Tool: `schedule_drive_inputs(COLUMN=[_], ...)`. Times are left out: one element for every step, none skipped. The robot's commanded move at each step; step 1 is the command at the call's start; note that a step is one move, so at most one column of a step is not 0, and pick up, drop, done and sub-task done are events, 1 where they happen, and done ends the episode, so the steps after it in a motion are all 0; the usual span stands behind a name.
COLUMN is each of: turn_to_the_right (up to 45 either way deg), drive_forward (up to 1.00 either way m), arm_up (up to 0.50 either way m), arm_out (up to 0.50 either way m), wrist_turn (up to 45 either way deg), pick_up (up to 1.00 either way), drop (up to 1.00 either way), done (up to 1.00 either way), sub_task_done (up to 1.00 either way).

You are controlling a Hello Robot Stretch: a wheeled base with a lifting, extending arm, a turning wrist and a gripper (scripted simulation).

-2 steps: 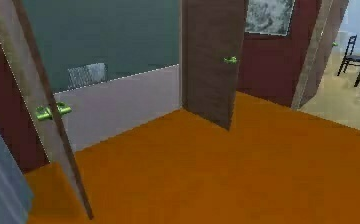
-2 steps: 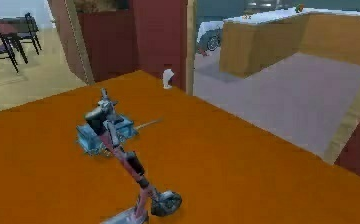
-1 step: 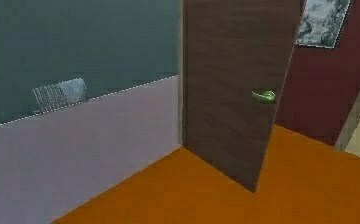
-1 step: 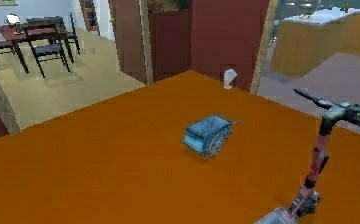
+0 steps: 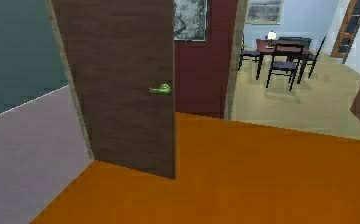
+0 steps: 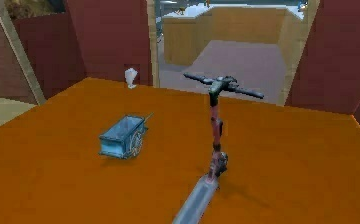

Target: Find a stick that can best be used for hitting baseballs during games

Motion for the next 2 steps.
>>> schedule_drive_inputs(turn_to_the_right=[0.0,36.0], drive_forward=[0.05,0.0], arm_up=[0.0,0.0], arm_out=[0.0,0.0], wrist_turn=[0.0,0.0], pick_up=[0.0,0.0], drop=[0.0,0.0], done=[0.0,0.0], sub_task_done=[0.0,0.0])
